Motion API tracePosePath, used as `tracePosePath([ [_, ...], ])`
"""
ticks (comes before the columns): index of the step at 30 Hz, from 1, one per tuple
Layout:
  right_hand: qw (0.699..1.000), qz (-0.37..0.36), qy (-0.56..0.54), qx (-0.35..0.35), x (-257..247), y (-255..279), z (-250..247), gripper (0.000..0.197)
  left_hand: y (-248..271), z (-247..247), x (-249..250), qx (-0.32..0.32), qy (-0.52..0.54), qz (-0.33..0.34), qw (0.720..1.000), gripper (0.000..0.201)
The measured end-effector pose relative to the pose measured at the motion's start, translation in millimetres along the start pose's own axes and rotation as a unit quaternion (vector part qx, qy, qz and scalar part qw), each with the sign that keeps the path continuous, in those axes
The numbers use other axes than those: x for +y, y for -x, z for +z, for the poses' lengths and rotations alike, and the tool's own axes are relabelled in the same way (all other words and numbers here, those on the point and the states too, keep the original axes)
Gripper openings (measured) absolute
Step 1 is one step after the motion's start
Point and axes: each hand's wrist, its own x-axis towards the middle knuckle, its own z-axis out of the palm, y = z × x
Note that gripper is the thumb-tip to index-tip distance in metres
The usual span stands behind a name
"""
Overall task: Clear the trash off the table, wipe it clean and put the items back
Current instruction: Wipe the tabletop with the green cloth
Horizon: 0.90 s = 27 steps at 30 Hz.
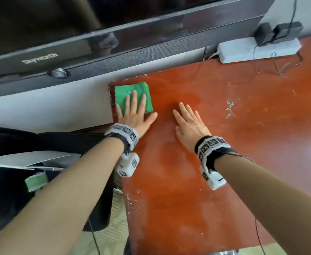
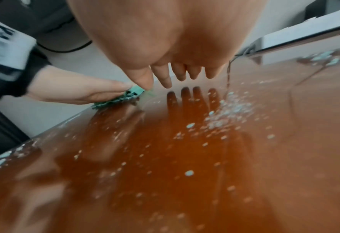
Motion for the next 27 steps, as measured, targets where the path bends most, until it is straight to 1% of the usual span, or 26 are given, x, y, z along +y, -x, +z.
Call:
tracePosePath([
  [3,1.000,0.013,0.004,-0.006,-11.8,-2.3,10.7,0.062,47.9,20.5,6.6,-0.017,-0.083,0.119,0.989,0.081],
  [4,1.000,0.015,0.006,-0.004,-11.2,-1.4,11.5,0.063,57.0,23.5,0.7,-0.024,-0.098,0.141,0.985,0.079],
  [6,1.000,0.017,0.012,-0.005,-8.1,-0.5,10.8,0.063,54.9,22.5,-15.4,-0.026,-0.103,0.157,0.982,0.074],
  [8,1.000,0.020,0.014,-0.012,-7.0,-0.7,8.4,0.062,30.7,15.7,-30.0,-0.014,-0.072,0.129,0.989,0.072],
  [10,0.999,0.033,0.012,-0.015,-10.2,0.1,8.2,0.061,-2.9,1.7,-40.3,0.005,-0.015,0.075,0.997,0.072],
  [13,0.998,0.064,0.003,-0.014,-21.7,3.7,9.1,0.060,-47.5,-19.0,-49.2,0.014,0.051,0.010,0.999,0.072],
  [15,0.997,0.081,-0.003,-0.013,-28.7,5.3,9.0,0.060,-56.6,-26.6,-47.0,0.010,0.066,-0.021,0.998,0.073],
  [17,0.996,0.087,-0.004,-0.006,-33.4,5.9,7.0,0.060,-47.6,-24.1,-38.4,0.004,0.064,-0.027,0.998,0.077],
  [18,0.996,0.090,-0.007,-0.003,-33.5,5.6,6.5,0.060,-36.4,-19.3,-33.0,0.001,0.046,-0.006,0.999,0.080],
  [19,0.996,0.094,-0.010,-0.002,-33.0,4.9,6.2,0.060,-20.2,-13.1,-27.7,-0.002,0.014,0.033,0.999,0.082],
  [20,0.996,0.093,-0.010,0.001,-32.1,4.1,6.6,0.060,-0.2,-5.4,-23.7,-0.010,-0.024,0.086,0.996,0.084],
  [22,0.996,0.085,-0.002,-0.001,-32.1,4.8,7.3,0.060,44.0,9.6,-21.4,-0.049,-0.095,0.202,0.974,0.085],
  [23,0.997,0.082,0.002,-0.005,-32.3,6.5,7.7,0.059,59.0,14.9,-25.5,-0.069,-0.119,0.246,0.960,0.083],
  [24,0.996,0.083,0.006,-0.014,-33.2,10.4,7.6,0.059,64.2,16.2,-32.6,-0.079,-0.140,0.275,0.948,0.081],
  [25,0.996,0.085,0.013,-0.025,-34.9,16.1,7.6,0.058,59.1,13.5,-41.0,-0.076,-0.149,0.288,0.943,0.077],
  [26,0.995,0.086,0.023,-0.033,-36.6,23.2,9.2,0.058,45.7,9.3,-48.6,-0.065,-0.143,0.280,0.947,0.075],
  [27,0.995,0.085,0.033,-0.040,-37.9,31.5,11.2,0.058,28.0,1.7,-54.2,-0.056,-0.115,0.249,0.960,0.072],
])
